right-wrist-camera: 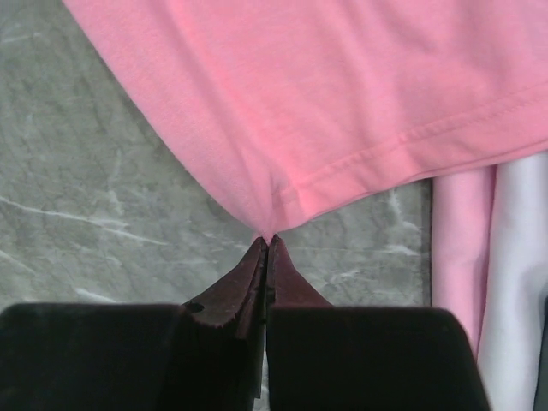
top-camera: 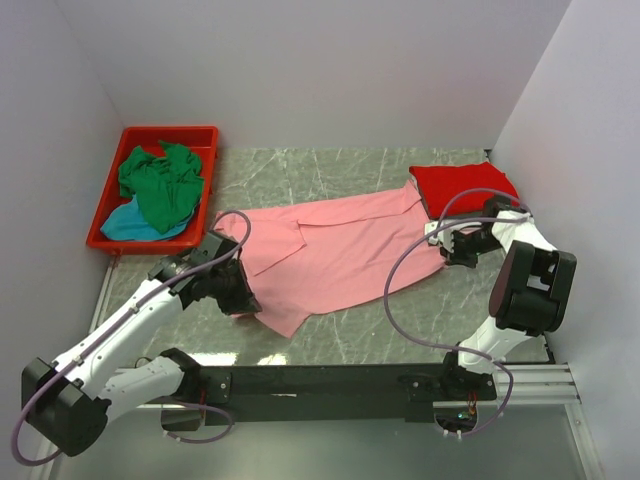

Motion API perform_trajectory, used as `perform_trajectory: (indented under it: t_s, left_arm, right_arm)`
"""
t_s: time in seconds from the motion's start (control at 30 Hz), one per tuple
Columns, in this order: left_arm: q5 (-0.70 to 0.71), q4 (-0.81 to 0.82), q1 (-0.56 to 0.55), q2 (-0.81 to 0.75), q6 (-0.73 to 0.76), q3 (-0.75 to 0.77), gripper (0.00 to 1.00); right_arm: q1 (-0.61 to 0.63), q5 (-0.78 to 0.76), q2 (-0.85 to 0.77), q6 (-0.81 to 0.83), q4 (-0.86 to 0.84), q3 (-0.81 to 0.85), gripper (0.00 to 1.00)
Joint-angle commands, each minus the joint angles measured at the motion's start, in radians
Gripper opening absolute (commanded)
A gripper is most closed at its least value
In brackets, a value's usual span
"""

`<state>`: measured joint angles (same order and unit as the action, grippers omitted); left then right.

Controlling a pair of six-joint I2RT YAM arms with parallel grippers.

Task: Fold and stack the t-shirts
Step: Fold the tshirt

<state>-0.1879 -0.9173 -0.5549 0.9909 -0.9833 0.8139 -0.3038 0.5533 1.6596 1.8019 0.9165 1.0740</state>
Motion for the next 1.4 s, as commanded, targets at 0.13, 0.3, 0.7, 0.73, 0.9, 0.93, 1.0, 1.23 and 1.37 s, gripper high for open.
perform_trajectory:
  t_s: [0.13,0.3,0.7,0.73,0.9,0.93,1.0,1.23,1.37]
  left_arm:
    - [-0.033,0.028,0.078,0.043,0.103,0.105,0.00]
    - [-0.039,0.026,0.151,0.068,0.167,0.133,0.00]
    - [-0.074,0.052,0.266,0.130,0.267,0.185,0.00]
    - [-0.074,0.054,0.273,0.137,0.271,0.192,0.00]
    - [-0.082,0.066,0.315,0.167,0.305,0.215,0.00]
    - [-0.087,0.069,0.320,0.172,0.308,0.218,0.00]
    - [-0.096,0.084,0.335,0.189,0.317,0.222,0.00]
    - [-0.113,0.112,0.385,0.239,0.350,0.261,0.00]
    - [-0.120,0.129,0.411,0.282,0.367,0.295,0.00]
  right_arm:
    - [-0.006,0.071,0.031,-0.090,0.021,0.075,0.00]
    - [-0.006,0.091,0.039,-0.145,0.012,0.107,0.00]
    - [0.017,0.109,0.052,-0.298,-0.076,0.132,0.00]
    - [0.020,0.105,0.048,-0.312,-0.090,0.127,0.00]
    - [0.038,0.077,0.055,-0.401,-0.166,0.121,0.00]
    - [0.043,0.074,0.058,-0.414,-0.175,0.122,0.00]
    - [0.048,0.069,0.062,-0.447,-0.200,0.119,0.00]
    - [0.091,0.047,0.069,-0.552,-0.283,0.113,0.00]
    - [0.109,0.023,0.094,-0.605,-0.295,0.138,0.00]
